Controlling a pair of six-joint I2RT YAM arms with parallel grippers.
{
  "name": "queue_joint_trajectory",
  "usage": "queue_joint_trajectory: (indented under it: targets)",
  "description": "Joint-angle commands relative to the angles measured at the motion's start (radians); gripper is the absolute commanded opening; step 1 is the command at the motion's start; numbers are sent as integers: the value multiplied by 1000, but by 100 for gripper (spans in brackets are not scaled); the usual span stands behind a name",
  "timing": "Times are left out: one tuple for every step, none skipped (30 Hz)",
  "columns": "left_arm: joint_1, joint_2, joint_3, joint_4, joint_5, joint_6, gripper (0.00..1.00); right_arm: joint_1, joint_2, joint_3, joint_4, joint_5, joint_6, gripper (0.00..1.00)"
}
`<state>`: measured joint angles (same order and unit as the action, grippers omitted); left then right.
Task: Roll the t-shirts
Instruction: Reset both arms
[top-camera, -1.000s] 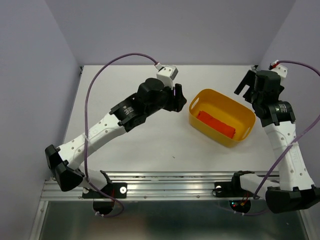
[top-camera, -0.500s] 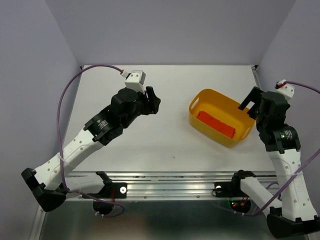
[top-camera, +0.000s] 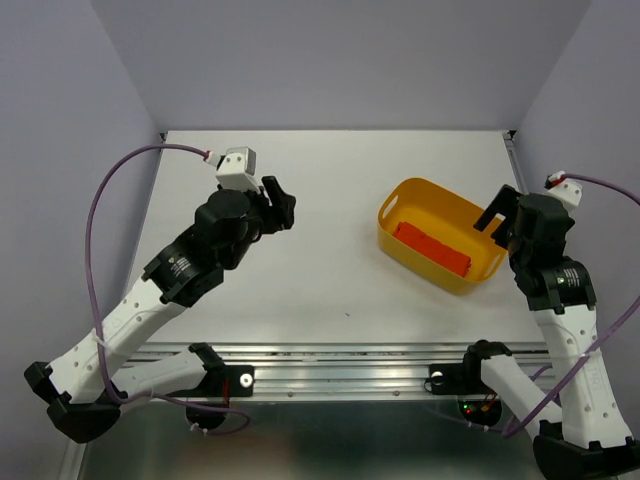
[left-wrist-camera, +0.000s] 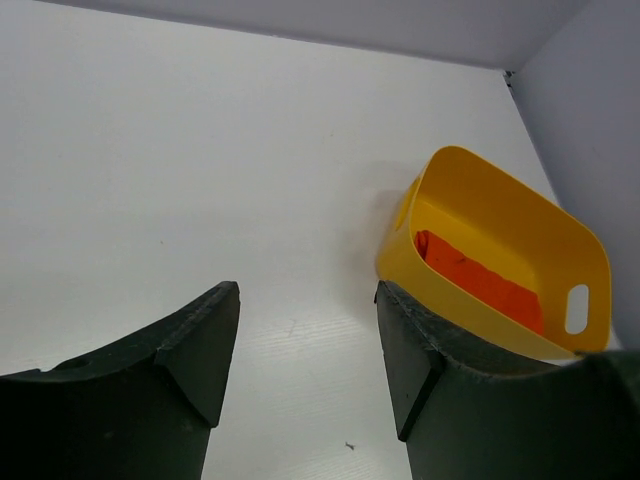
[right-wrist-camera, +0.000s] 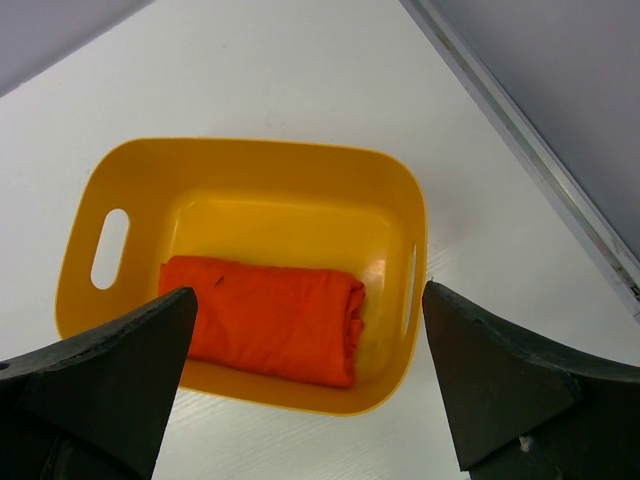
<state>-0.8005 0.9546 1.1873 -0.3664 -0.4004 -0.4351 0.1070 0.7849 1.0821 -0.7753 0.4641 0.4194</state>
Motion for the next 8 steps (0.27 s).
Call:
queue_joint_trajectory:
  targets:
    - [6,-17,-9,6,-55,-16,71,8,-19,-2,30,7,7,100]
    - [6,-22,-11,-3,-69,-27,75,8,-24,-7,30,7,7,100]
    - [6,-24,-14,-6,-74,-33,79,8,-27,-7,30,11,7,100]
    - [7,-36,-26,-8,-81,-37,80,8,-29,-5,30,13,9,100]
    - [7,-42,-32,-3,-83,-37,80,8,-32,-5,30,16,12,100]
    - [7,-48,-37,1,-83,-37,80,8,-36,-7,33,24,10,100]
    - [7,-59,-41,3,-83,-39,83,8,-39,-7,34,31,12,100]
    - [7,-63,-46,7,-87,-40,84,8,-41,-7,34,37,15,100]
